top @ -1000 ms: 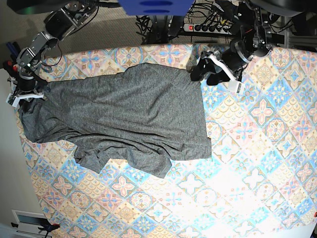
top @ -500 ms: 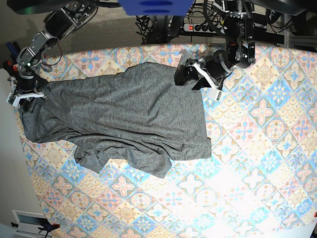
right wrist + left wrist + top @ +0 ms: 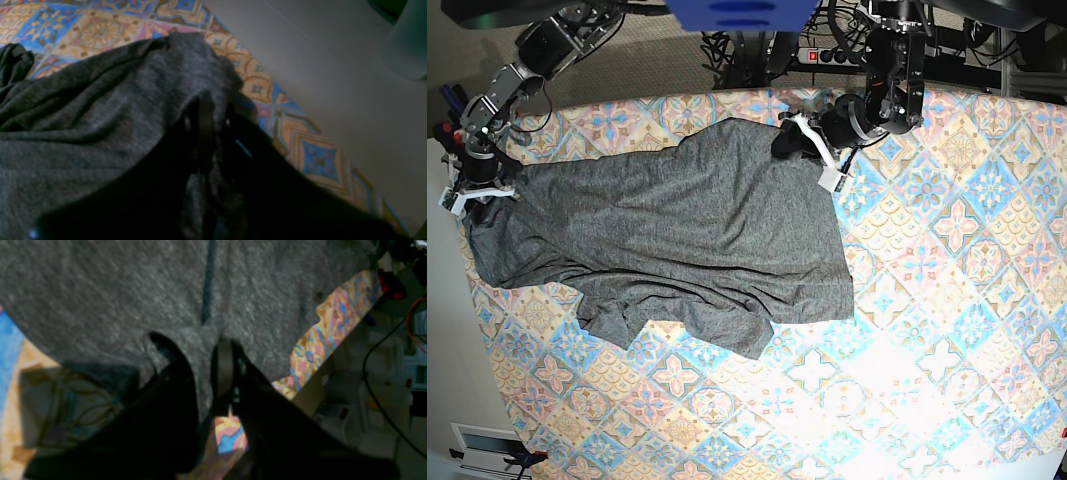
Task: Layout the t-shirt on the table in an organized manner, then fold the t-shirt properly
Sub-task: 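Grasp the shirt corner near the left gripper, then pull the grasped corner with the left gripper away from the right gripper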
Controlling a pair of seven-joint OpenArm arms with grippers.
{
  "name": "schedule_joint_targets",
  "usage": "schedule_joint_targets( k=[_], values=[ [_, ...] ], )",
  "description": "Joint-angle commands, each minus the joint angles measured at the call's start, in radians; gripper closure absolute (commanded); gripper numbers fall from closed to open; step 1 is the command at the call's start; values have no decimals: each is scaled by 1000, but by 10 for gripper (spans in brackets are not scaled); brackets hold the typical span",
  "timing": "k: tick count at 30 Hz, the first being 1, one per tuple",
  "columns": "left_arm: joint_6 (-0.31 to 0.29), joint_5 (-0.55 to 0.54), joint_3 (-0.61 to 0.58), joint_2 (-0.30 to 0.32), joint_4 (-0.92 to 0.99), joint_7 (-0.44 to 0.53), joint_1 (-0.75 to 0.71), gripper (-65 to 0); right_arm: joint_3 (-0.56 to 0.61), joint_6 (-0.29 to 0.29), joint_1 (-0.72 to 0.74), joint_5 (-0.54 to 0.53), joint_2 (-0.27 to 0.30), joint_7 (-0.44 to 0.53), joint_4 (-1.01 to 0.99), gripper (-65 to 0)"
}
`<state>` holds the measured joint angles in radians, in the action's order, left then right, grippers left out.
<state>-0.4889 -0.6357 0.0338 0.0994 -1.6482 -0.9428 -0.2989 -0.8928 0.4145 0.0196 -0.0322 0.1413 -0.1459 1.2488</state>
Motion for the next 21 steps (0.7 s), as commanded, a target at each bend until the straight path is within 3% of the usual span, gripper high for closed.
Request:
schedule_joint_targets(
  k=[1, 8, 21],
  values=[
    [-9, -52, 4, 6, -48, 18, -4, -59, -2, 2, 13, -11, 22, 30, 21, 0],
    [-9, -243, 94, 7, -132, 20, 7, -59, -2, 2, 16, -13, 22, 30, 18, 0],
    [-8, -230, 159, 7, -102, 20, 100, -57, -2, 1, 16, -13, 22, 30, 16, 0]
  ],
)
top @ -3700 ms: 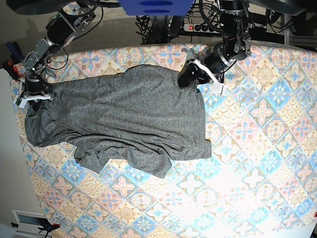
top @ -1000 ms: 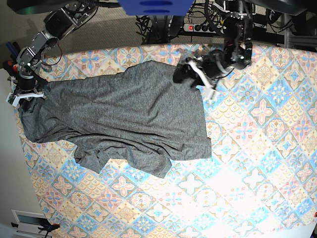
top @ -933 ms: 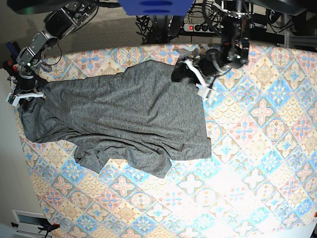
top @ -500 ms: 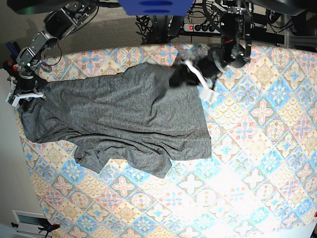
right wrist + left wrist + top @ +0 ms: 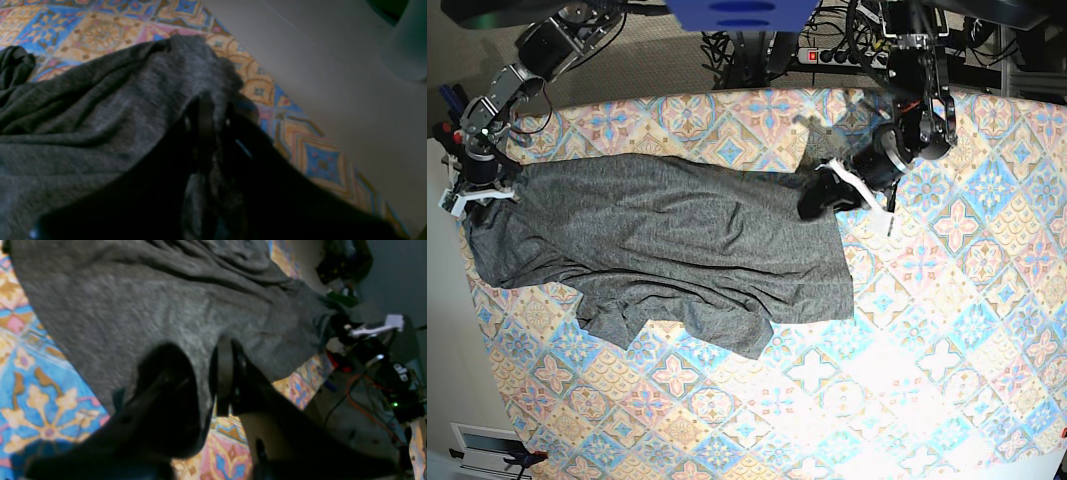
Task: Layout the t-shirt on the table in an organized manner, then fold the t-shirt properly
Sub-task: 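Pull the grasped corner with the left gripper away from the right gripper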
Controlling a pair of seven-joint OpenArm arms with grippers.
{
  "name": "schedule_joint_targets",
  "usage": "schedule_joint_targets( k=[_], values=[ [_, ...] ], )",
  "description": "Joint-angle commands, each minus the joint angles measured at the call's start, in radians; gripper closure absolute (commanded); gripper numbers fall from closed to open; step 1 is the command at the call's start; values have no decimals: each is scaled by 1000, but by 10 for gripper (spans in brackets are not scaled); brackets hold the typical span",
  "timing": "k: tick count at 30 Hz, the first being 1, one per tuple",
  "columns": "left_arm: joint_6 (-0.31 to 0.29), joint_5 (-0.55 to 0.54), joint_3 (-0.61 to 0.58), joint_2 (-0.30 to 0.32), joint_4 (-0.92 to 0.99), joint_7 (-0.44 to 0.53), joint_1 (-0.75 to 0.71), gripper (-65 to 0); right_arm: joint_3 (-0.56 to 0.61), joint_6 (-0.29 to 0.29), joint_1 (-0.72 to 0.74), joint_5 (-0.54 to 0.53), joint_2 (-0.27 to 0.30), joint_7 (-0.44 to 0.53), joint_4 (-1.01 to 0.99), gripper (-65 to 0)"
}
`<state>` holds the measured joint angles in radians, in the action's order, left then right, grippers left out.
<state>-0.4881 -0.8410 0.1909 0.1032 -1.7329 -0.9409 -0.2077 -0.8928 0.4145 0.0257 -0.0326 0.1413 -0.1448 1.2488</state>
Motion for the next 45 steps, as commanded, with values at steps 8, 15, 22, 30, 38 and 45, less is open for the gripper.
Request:
schedule_joint_targets(
  k=[8, 15, 22, 30, 38, 45],
  values=[
    [-8, -25, 25, -3, -12, 18, 29, -57, -7, -2, 104, -14, 24, 29, 16, 0],
    [-7, -21, 124, 3, -9, 16, 24, -57, -9, -2, 173, -17, 25, -68, 15, 0],
    [-7, -19, 137, 3, 34, -22, 47, -57, -9, -4, 173, -14, 25, -106, -47, 0],
    [-7, -18, 239, 11, 34, -28, 52, -57, -9, -6, 174, -16, 27, -98, -151, 0],
    [-7, -22, 239, 45, 34, -28, 41, -57, -65, -6, 244, -11, 31, -106, -151, 0],
    [-7, -22, 243, 46, 29, -27, 37, -57, -65, -6, 260, -13, 70, -106, -152, 0]
  ],
)
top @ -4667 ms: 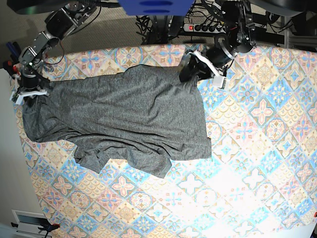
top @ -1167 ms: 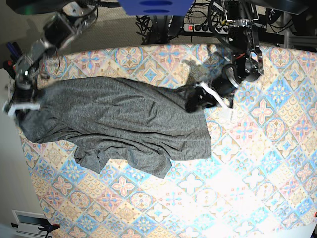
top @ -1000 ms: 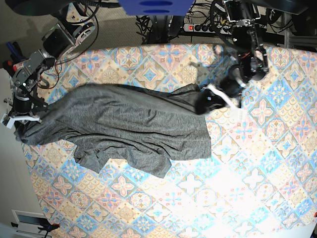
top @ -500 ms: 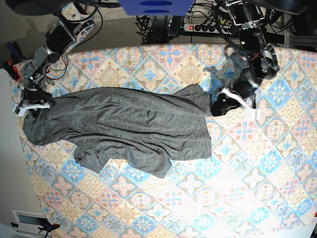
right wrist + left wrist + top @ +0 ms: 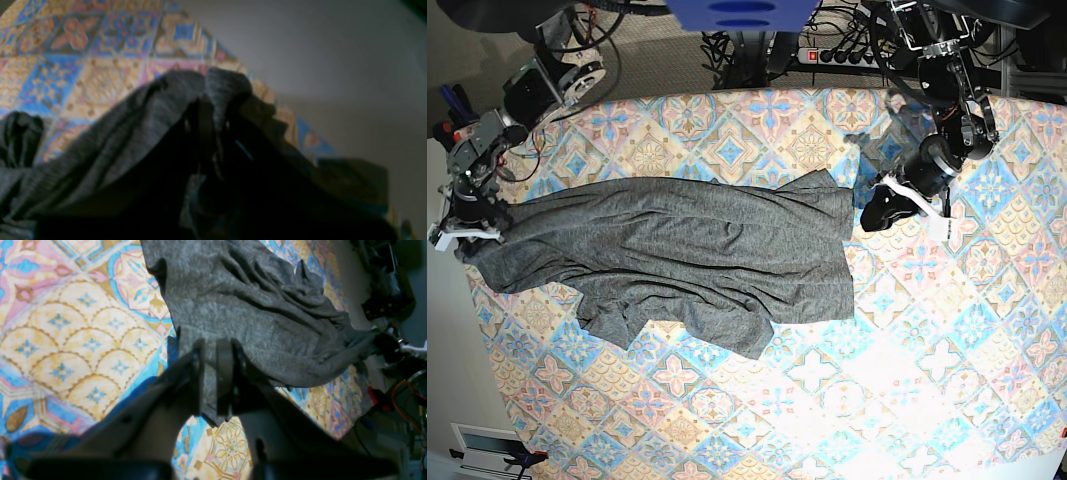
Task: Layout the t-shirt on the table in an organized manner, then fold the t-shirt properly
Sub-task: 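Pull the grasped corner with the left gripper away from the right gripper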
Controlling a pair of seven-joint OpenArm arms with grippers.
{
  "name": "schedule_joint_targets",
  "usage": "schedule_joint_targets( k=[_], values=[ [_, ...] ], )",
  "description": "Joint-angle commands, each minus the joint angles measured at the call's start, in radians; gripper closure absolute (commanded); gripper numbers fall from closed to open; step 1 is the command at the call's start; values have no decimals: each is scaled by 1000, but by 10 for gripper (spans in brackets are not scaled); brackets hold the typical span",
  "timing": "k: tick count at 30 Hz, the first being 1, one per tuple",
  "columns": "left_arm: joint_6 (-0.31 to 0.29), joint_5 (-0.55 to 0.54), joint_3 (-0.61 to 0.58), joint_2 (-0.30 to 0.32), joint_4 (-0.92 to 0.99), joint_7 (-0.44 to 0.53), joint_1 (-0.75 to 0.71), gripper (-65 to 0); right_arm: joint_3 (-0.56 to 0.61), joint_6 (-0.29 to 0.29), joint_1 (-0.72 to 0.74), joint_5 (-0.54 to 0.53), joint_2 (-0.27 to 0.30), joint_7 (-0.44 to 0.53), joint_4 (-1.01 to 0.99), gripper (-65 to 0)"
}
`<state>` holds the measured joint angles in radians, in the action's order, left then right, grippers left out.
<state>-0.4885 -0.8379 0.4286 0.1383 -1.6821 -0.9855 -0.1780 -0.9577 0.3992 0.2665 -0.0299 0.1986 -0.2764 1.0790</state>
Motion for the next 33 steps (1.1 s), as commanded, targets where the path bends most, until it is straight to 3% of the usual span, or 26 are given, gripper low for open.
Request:
schedule_joint_targets(
  k=[1, 5, 11, 16, 18, 22, 29, 33],
  values=[
    [-6, -24, 9, 11, -22, 20, 7, -57, -1, 10, 20, -15, 12, 26, 17, 0],
    [-8, -21, 92, 13, -20, 15, -10, -57, -2, -1, 20, -15, 12, 35, 16, 0],
    [-8, -4, 95, 54, -19, 17, -44, -57, -2, -135, 20, -17, 12, 65, -13, 0],
    [-9, 16, 86, 54, -40, 17, -74, -62, 1, -138, 18, -15, 12, 68, -84, 0],
    [-9, 24, 29, 53, -88, 15, -76, -68, 3, -138, 17, -15, 12, 68, -86, 0],
    [-9, 22, -73, 54, -141, 23, -48, -137, 4, -138, 15, -15, 12, 64, -86, 0],
    [-8, 30, -153, 51, -134, 21, 68, -327, 4, -138, 12, -14, 12, 64, -86, 0],
    [-8, 105, -276, 51, -19, 21, 182, -314, 4, -138, 12, -14, 12, 65, -89, 0]
  ],
)
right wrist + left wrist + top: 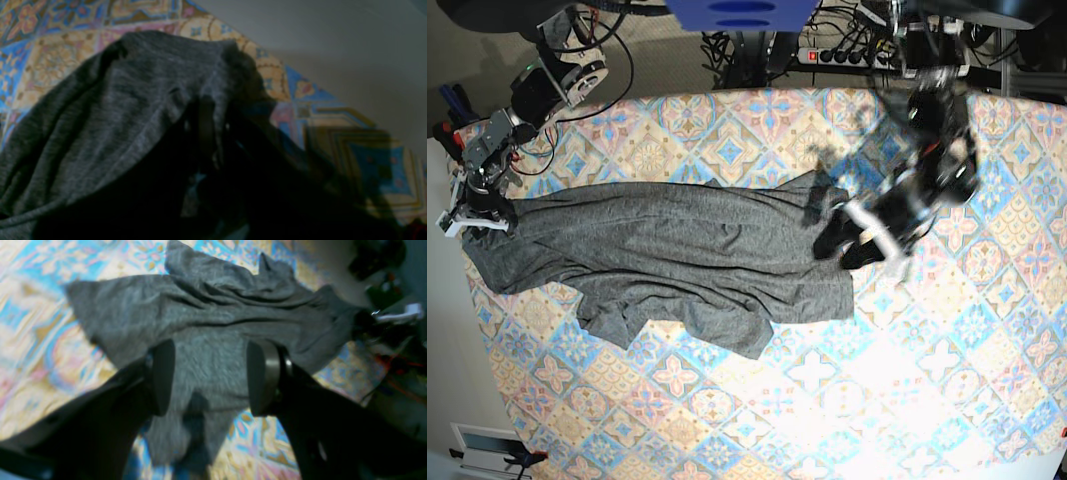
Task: Layout the t-shirt on the table in an organized manner, then fold the t-shirt properly
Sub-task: 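Pull the grasped corner with the left gripper away from the right gripper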
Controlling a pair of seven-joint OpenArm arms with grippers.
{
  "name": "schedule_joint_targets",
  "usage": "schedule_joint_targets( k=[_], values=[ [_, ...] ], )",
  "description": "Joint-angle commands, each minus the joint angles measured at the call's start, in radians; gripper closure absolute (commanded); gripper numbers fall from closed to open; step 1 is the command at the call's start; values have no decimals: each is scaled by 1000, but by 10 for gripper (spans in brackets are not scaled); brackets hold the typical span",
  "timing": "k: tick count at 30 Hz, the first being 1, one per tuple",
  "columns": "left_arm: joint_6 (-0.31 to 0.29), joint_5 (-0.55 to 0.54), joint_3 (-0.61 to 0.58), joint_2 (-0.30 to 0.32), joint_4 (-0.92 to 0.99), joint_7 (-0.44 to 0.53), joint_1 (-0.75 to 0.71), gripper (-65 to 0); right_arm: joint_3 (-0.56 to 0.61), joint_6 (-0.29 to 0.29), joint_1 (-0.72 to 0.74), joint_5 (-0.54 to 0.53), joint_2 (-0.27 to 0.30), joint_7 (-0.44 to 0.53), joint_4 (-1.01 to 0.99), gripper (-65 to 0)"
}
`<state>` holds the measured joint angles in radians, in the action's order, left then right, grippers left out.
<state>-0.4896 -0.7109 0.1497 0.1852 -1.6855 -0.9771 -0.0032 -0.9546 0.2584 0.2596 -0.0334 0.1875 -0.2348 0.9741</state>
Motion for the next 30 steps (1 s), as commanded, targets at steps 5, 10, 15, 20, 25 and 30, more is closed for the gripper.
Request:
schedule_joint_targets(
  k=[5, 10, 15, 20, 25, 30],
  values=[
    [-8, 69, -106, -31, 289, 79, 136, -210, 1, 3, 23, -10, 23, 24, 12, 0],
    [-10, 119, -92, 1, 497, 116, 150, -80, -5, -3, 23, -12, 23, 25, 12, 0],
    [-14, 162, -72, 86, 574, 174, 65, -91, -70, -35, 23, -12, 23, 22, 15, 0],
    [-19, 152, -75, 144, 572, 183, 7, -93, -83, -110, 17, -12, 23, 19, 19, 0],
    [-111, 161, -71, 158, 571, 174, 1, -92, -83, -110, -4, -10, 20, -24, 62, -66],
    [-209, 155, -71, 205, 545, 179, -17, -96, -80, -110, -95, -10, 19, -134, 190, -187]
  ],
)
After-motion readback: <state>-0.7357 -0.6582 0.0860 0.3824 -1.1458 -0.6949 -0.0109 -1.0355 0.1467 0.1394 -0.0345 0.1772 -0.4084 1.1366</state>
